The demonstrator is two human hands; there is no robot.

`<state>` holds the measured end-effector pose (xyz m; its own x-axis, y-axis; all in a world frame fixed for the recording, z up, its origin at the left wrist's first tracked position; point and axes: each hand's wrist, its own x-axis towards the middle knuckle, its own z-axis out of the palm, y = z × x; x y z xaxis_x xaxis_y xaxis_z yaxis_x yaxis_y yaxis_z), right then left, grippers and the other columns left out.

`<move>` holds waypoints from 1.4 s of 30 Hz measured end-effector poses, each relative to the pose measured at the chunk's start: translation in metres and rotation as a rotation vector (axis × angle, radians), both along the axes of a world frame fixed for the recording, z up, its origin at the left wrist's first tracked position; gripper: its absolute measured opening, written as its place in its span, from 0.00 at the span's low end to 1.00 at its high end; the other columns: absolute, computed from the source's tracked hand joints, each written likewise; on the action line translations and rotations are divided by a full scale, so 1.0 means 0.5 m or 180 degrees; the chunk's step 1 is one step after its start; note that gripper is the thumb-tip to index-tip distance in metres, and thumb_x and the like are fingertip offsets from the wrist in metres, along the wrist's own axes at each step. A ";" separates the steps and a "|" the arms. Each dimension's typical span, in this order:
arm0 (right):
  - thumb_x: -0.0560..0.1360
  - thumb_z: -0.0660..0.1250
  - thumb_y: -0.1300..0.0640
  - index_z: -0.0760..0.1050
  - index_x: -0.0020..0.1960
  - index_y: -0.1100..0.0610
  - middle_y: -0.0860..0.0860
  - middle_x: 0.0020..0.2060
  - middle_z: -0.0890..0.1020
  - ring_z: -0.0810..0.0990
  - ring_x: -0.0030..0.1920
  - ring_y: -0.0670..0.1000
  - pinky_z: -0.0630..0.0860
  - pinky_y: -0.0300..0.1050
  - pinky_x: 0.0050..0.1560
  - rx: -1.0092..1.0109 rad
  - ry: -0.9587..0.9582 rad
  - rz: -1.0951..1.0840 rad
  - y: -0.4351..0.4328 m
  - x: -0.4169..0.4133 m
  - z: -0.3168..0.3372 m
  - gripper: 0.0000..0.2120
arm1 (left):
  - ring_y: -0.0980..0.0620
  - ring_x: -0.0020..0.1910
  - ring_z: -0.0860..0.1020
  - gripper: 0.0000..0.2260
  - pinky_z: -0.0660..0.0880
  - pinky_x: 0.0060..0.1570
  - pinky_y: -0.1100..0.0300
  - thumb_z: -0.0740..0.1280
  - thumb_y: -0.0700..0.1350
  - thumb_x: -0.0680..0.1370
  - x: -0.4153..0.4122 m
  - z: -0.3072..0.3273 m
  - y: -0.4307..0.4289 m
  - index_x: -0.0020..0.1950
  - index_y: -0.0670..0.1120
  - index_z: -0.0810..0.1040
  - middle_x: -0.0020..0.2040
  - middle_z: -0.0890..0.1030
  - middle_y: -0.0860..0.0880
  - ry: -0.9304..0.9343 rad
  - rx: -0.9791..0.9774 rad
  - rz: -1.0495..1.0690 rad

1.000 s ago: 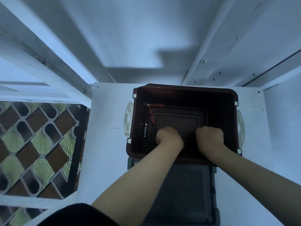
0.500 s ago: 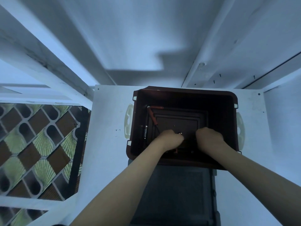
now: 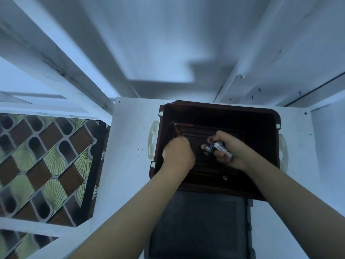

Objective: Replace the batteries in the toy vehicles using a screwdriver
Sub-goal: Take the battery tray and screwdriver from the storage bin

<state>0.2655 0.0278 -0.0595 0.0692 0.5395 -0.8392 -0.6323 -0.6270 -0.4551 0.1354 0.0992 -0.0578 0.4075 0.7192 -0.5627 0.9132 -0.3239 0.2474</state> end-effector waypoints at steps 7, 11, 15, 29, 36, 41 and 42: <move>0.71 0.70 0.58 0.76 0.41 0.54 0.52 0.32 0.79 0.77 0.33 0.53 0.72 0.39 0.32 0.0048 -0.2937 0.0844 0.068 -0.051 -0.040 0.03 | 0.45 0.58 0.78 0.15 0.77 0.51 0.56 0.57 0.32 0.80 0.003 -0.026 0.003 0.66 0.37 0.73 0.62 0.75 0.38 0.0919 0.0219 -0.0951; 0.76 0.63 0.53 0.71 0.66 0.50 0.56 0.50 0.82 0.80 0.51 0.60 0.74 0.48 0.44 0.0311 -0.4698 0.2737 0.082 -0.072 -0.056 0.19 | 0.45 0.57 0.78 0.15 0.78 0.49 0.57 0.56 0.31 0.80 0.001 -0.023 -0.004 0.65 0.36 0.72 0.60 0.74 0.37 0.0943 0.0392 -0.1306; 0.78 0.60 0.57 0.66 0.67 0.57 0.57 0.52 0.82 0.81 0.52 0.60 0.67 0.45 0.40 0.0218 -0.5156 0.3421 0.103 -0.078 -0.072 0.18 | 0.44 0.59 0.77 0.15 0.77 0.50 0.56 0.57 0.31 0.80 0.007 -0.021 0.007 0.65 0.37 0.72 0.62 0.75 0.38 0.0874 0.0297 -0.1325; 0.66 0.77 0.48 0.82 0.56 0.48 0.52 0.28 0.81 0.79 0.23 0.54 0.62 0.35 0.25 0.0957 -0.5725 0.3418 0.109 -0.056 -0.107 0.19 | 0.45 0.61 0.76 0.15 0.76 0.52 0.56 0.57 0.31 0.80 -0.005 -0.026 0.017 0.65 0.38 0.73 0.63 0.75 0.40 0.0792 0.0552 -0.2158; 0.77 0.61 0.52 0.74 0.58 0.56 0.55 0.51 0.81 0.81 0.51 0.59 0.68 0.43 0.39 0.0327 -0.5527 0.3534 0.081 -0.034 -0.068 0.13 | 0.45 0.62 0.75 0.16 0.75 0.53 0.58 0.56 0.30 0.80 -0.008 -0.030 0.016 0.67 0.37 0.72 0.64 0.74 0.39 0.0889 0.0555 -0.2366; 0.78 0.62 0.51 0.72 0.55 0.62 0.60 0.51 0.81 0.80 0.52 0.62 0.74 0.48 0.45 -0.0609 -0.4976 0.2696 0.057 -0.034 -0.063 0.15 | 0.45 0.62 0.76 0.16 0.74 0.51 0.58 0.57 0.29 0.79 -0.007 -0.038 0.013 0.65 0.39 0.74 0.63 0.76 0.43 0.0924 0.0453 -0.2443; 0.77 0.64 0.49 0.72 0.55 0.63 0.62 0.52 0.81 0.80 0.53 0.63 0.75 0.49 0.47 -0.0799 -0.4732 0.2379 0.060 -0.036 -0.063 0.17 | 0.46 0.61 0.77 0.16 0.75 0.51 0.58 0.57 0.30 0.79 -0.005 -0.040 0.014 0.65 0.40 0.74 0.63 0.77 0.44 0.0936 0.0446 -0.2458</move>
